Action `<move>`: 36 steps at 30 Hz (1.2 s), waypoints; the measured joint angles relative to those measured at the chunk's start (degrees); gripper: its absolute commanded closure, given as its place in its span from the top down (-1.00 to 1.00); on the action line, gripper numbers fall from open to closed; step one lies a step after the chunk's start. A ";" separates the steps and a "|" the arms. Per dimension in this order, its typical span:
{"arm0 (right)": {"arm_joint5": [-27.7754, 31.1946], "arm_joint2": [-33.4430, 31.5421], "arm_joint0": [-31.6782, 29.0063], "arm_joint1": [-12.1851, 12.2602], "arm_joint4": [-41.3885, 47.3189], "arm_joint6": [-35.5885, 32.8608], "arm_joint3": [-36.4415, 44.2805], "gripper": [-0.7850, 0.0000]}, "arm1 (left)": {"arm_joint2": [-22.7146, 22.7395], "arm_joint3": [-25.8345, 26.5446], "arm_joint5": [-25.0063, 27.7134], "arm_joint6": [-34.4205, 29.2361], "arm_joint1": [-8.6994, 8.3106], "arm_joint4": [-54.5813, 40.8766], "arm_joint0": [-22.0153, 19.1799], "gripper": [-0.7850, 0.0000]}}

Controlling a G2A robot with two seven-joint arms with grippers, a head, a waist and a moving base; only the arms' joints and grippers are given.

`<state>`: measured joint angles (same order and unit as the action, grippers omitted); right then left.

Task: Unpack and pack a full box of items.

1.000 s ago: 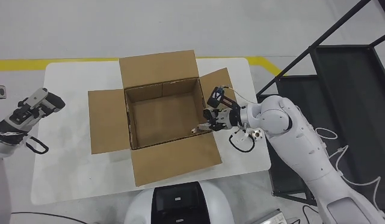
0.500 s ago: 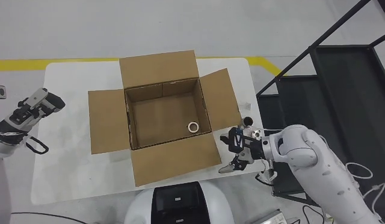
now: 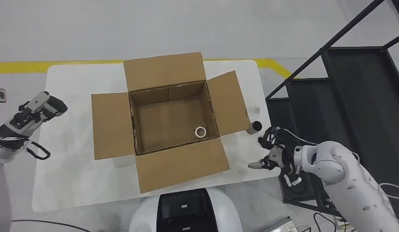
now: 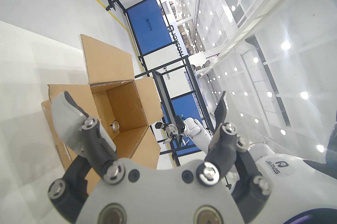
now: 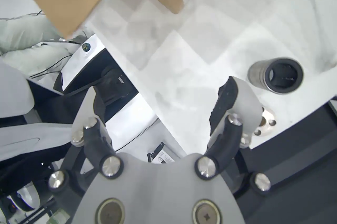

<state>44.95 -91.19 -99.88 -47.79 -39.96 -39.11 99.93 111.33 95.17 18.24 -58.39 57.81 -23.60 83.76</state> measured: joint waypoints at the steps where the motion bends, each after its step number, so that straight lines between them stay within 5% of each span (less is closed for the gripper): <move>1: -1.04 0.35 0.73 -0.07 0.23 0.46 -1.42 1.00 | 0.00 0.00 0.00 0.00 0.00 0.00 0.00 1.00; 12: -11.77 2.75 6.22 -0.54 -1.99 0.59 -12.05 1.00 | 0.00 0.00 0.00 0.00 0.00 0.00 0.00 1.00; 36: -24.48 16.15 22.72 -3.91 -2.62 0.29 -31.22 1.00 | 0.00 0.00 0.00 0.00 0.00 0.00 0.00 1.00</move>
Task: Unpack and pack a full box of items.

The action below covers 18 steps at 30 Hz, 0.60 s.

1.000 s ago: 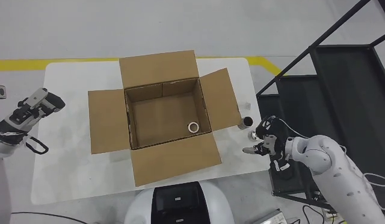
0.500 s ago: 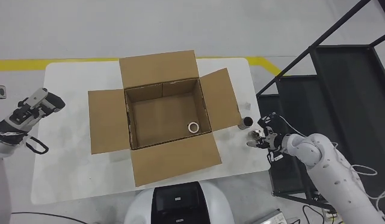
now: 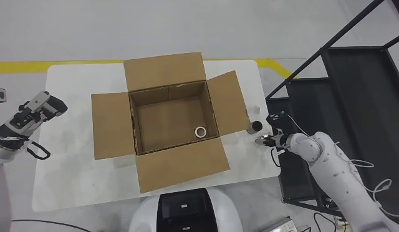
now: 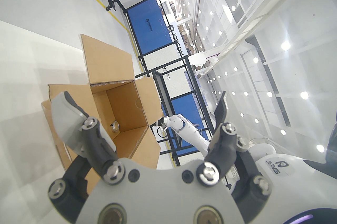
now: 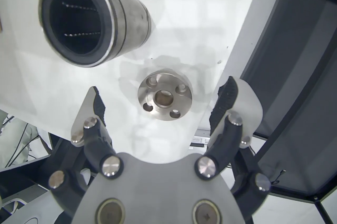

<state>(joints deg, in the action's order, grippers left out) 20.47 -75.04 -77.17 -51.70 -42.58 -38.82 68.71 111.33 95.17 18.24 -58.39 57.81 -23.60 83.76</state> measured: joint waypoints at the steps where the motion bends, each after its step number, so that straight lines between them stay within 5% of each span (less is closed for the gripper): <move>1: -0.10 0.39 0.43 -0.13 -0.10 0.08 -0.59 1.00 | 0.00 0.00 0.00 0.00 0.00 0.00 0.00 1.00; 5: -0.98 1.46 1.41 -0.46 -0.97 0.21 -1.89 0.91 | 0.00 0.00 0.00 0.00 0.00 0.00 0.00 1.00; 7: -1.70 1.96 1.70 -0.61 -1.64 0.27 -2.15 0.45 | 0.00 0.00 0.00 0.00 0.00 0.00 0.00 1.00; 8: -1.93 2.12 1.80 -0.67 -1.81 0.32 -2.21 -0.07 | 0.00 0.00 0.00 0.00 0.00 0.00 0.00 1.00; 12: -3.23 2.53 2.08 -0.85 -2.61 0.37 -2.38 -0.90 | 0.00 0.00 0.00 0.00 0.00 0.00 0.00 1.00; 18: -4.66 2.27 1.84 -0.90 -3.28 0.37 -2.08 -1.00 | 0.00 0.00 0.00 0.00 0.00 0.00 0.00 1.00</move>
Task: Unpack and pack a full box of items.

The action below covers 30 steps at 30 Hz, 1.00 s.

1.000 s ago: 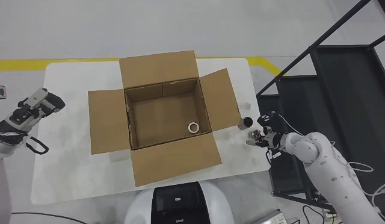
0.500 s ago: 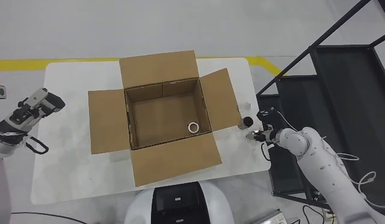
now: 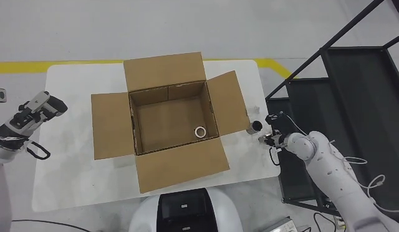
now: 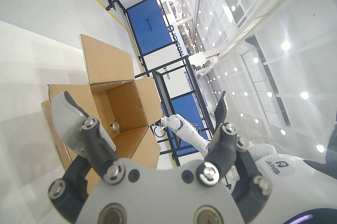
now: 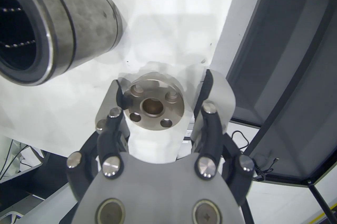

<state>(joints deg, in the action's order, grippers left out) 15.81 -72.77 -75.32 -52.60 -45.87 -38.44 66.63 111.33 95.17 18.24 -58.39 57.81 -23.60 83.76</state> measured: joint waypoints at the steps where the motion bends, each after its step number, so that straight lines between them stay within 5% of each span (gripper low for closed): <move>1: -0.20 -0.24 -0.19 0.04 -0.09 -0.01 0.14 -1.00 | 0.00 0.00 0.00 0.00 0.00 0.00 0.00 1.00; 18: -1.70 -6.94 -5.54 1.39 -0.68 0.16 5.97 -1.00 | 0.00 0.00 0.00 0.00 0.00 0.00 0.00 1.00; 30: -5.13 -17.80 -21.81 3.21 -4.20 -2.38 30.89 -1.00 | 0.00 0.00 0.00 0.00 0.00 0.00 0.00 1.00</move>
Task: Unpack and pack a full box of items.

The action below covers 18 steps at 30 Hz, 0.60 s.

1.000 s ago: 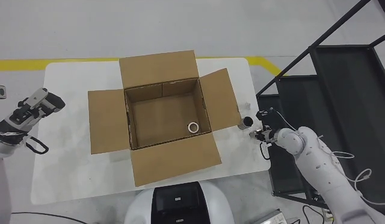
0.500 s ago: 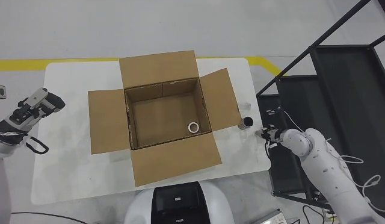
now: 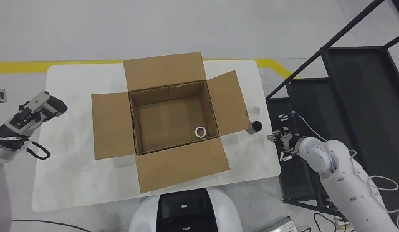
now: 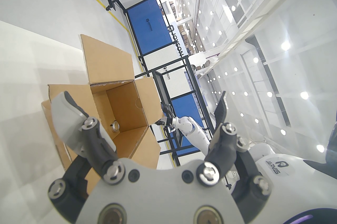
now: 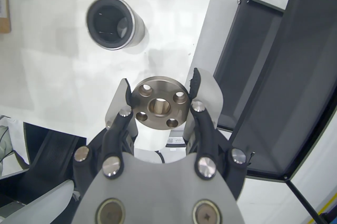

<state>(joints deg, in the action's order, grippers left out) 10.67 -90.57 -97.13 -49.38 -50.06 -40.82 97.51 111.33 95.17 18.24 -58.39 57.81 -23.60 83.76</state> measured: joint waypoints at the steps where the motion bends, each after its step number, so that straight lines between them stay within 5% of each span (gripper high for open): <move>1: -0.07 -1.68 -2.41 0.11 0.37 0.02 3.32 -1.00 | 0.00 0.00 0.00 0.00 0.00 0.00 0.00 1.00; 8: 6.80 -9.01 -13.10 0.51 2.69 -0.31 16.76 -1.00 | 0.00 0.00 0.00 0.00 0.00 0.00 0.00 1.00; 18: 9.23 -5.79 -11.77 0.28 2.92 -0.93 21.07 -1.00 | 0.00 0.00 0.00 0.00 0.00 0.00 0.00 1.00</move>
<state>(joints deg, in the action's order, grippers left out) 19.90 -96.36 -108.90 -49.11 -47.14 -41.75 118.59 111.33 95.17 18.24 -58.39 57.81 -23.60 83.76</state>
